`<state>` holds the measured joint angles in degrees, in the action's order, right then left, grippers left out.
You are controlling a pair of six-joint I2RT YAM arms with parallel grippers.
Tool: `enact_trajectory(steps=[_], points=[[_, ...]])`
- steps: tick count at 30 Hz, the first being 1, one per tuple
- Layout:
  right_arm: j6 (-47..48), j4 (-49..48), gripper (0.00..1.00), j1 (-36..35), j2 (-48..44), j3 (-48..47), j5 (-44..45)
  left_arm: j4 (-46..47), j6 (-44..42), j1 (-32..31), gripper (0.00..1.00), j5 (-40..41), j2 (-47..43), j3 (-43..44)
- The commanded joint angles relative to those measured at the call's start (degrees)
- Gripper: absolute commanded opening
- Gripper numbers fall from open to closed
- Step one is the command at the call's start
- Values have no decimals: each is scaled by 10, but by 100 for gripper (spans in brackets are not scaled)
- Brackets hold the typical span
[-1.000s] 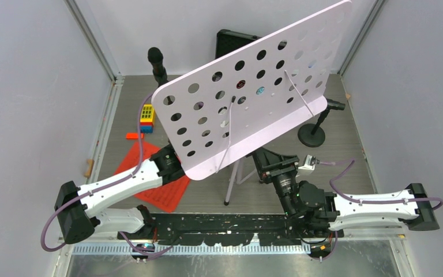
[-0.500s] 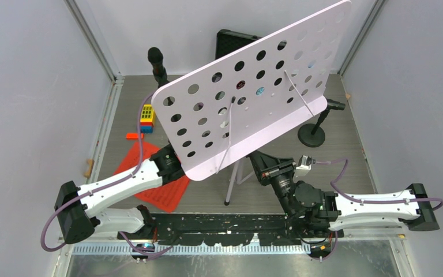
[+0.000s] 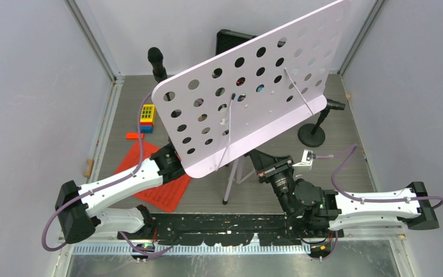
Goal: Pack up the instrument practice props
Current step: Unscrew the knob on the music stand.
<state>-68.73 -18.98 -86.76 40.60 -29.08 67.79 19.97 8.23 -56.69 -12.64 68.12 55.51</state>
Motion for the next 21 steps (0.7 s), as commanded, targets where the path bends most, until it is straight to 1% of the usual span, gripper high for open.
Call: enact_trajectory(steps=[1, 3, 4, 5, 9, 10, 11, 14, 16, 19, 21], points=[[290, -11, 0, 0, 52, -35, 10, -24, 54, 0, 0, -2, 12, 11], [422, 5, 0, 0, 79, -57, -8, -23, 55, 0, 0, -2, 12, 9], [449, 15, 0, 0, 94, -72, -14, -23, 56, 1, 0, -2, 11, 9], [499, 33, 0, 0, 100, -77, -26, -23, 56, 0, 0, -2, 11, 8], [652, 48, 0, 0, 120, -88, -66, -23, 55, 1, 0, -1, 6, 7], [668, 62, 0, 0, 119, -91, -73, -25, 54, 0, 0, -1, 5, 8], [708, 70, 0, 0, 114, -95, -87, -26, 54, 0, 0, -1, 5, 8], [779, 108, 0, 0, 101, -105, -120, -28, 54, 0, 0, -1, 3, 8], [843, 140, 0, 0, 90, -112, -139, -28, 54, 0, 0, -1, 3, 8], [894, 208, 0, 0, 79, -138, -169, -28, 55, 0, 0, -1, 3, 9], [926, 250, 0, 0, 80, -150, -171, -28, 56, 0, 0, -3, 3, 8]])
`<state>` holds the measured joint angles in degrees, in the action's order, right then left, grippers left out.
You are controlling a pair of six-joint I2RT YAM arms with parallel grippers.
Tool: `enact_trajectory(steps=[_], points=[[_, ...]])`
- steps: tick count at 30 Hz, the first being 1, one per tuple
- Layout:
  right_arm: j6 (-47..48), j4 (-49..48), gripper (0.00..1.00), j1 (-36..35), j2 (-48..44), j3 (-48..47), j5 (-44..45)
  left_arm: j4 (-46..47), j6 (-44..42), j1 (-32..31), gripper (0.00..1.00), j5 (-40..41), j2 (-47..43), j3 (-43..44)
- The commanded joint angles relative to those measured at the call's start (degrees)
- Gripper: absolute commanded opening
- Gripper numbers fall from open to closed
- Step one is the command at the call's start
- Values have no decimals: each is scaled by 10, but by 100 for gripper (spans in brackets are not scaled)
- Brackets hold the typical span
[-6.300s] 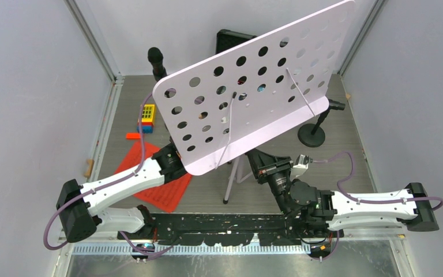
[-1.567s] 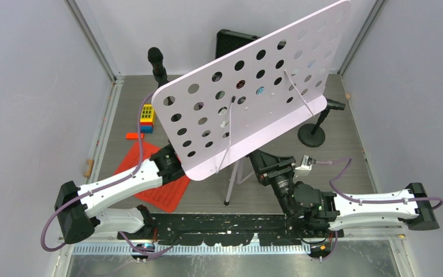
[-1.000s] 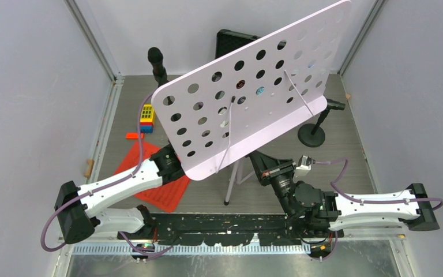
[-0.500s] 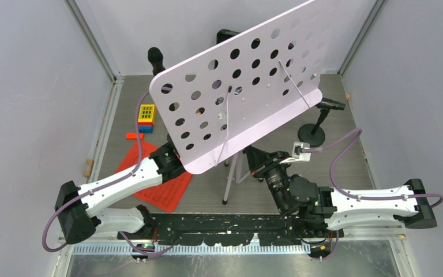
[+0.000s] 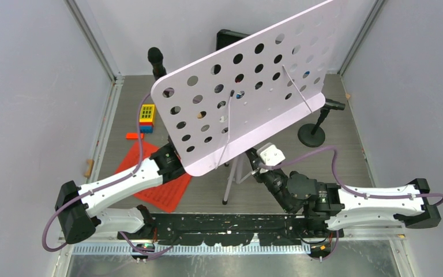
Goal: Pack up the instrument practice props
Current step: Unscrew the knob on the music stand.
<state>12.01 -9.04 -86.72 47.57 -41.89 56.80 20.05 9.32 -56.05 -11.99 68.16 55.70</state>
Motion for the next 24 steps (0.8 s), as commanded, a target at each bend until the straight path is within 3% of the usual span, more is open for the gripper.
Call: enact_trajectory(steps=[1, 10, 18, 21, 24], points=[[138, 174, 0, 0, 13, -27, -63, -29, 46, -6, 0, -11, 3, 6], [323, 334, 0, -28, 47, -60, -46, -30, 52, -6, 0, -6, -9, -6], [508, 347, 1, -74, 66, -15, 41, -35, 47, -6, 0, -1, -15, -8], [532, 350, 13, -78, 68, -17, 58, -35, 47, -6, 0, -3, -14, -6], [527, 336, 44, -83, 63, -22, 61, -34, 47, -6, 0, -2, -13, -6]])
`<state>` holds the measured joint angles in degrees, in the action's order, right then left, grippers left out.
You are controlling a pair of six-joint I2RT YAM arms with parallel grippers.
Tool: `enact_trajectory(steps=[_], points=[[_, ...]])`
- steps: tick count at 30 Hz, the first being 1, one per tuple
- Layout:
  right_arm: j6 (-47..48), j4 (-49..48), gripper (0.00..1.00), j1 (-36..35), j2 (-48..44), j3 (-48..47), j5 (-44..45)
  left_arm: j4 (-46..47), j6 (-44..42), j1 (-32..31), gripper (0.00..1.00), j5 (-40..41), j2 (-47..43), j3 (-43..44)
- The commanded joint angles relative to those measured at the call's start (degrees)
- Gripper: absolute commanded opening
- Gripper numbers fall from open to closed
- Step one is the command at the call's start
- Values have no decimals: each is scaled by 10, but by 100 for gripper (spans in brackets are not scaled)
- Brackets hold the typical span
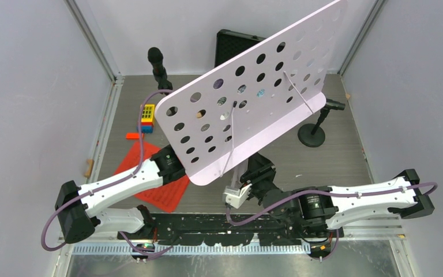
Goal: Pack up the instrument practice props
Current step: Unscrew the knob on the music stand.
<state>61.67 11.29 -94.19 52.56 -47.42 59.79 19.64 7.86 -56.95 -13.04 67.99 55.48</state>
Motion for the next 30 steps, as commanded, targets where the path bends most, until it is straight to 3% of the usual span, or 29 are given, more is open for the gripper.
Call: enact_trajectory(steps=[1, 2, 7, 10, 19, 23, 25, 26, 27, 30], points=[[26, 121, 49, -10, 11, 32, 34, -30, 62, 3, 0, 9, -12, -4], [23, 118, 56, -16, 9, 28, 35, -30, 61, 3, 0, 9, -12, -4], [15, 75, 67, -62, -2, 13, 66, -30, 59, 3, 0, 13, -13, -4], [12, 59, 78, -98, -6, 6, 86, -31, 59, 3, 0, 14, -11, -4], [-13, -33, 82, -182, -12, 16, 159, -30, 59, 3, 0, 15, -8, -3], [-135, -48, 81, -217, -36, -8, 157, -30, 59, 3, 0, 15, -8, -3], [-253, -26, 85, -229, -58, -34, 130, -30, 59, 3, 0, 16, -9, -4], [-351, 2, 87, -231, -75, -44, 80, -30, 59, 3, 0, 16, -9, -4], [-393, 6, 90, -233, -85, -53, 48, -29, 58, 3, 0, 16, -9, -4], [-524, -121, 92, -234, -126, -25, -33, -30, 57, 3, 0, 17, -8, -2]])
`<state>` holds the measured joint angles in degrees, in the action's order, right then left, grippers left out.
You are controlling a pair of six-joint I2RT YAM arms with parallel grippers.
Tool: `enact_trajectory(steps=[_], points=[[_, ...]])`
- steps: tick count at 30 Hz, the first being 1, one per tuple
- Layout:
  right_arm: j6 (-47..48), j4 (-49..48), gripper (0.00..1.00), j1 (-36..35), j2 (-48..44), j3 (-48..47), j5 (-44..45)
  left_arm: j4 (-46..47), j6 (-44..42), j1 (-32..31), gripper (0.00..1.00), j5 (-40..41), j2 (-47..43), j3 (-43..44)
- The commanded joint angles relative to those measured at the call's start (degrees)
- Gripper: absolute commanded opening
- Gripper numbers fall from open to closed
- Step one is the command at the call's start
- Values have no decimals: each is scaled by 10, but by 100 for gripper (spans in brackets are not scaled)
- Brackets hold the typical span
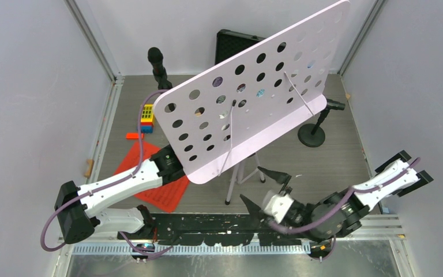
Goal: Pack up the instrument practice props
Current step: Unscrew the knob on the music stand.
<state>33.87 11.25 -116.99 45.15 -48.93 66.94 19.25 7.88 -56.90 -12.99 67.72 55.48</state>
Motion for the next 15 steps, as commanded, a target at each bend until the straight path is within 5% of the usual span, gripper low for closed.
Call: enact_trajectory(steps=[1, 7, 15], points=[[-264, -153, 92, -6, -59, 16, -111, -25, 57, 2, 0, 15, -4, -2], [-450, -279, 91, -6, -92, 72, 8, -20, 58, 2, 0, 14, 0, -1], [-902, -112, 85, -5, -127, 73, 243, -22, 58, 2, 0, 11, 1, 1]])
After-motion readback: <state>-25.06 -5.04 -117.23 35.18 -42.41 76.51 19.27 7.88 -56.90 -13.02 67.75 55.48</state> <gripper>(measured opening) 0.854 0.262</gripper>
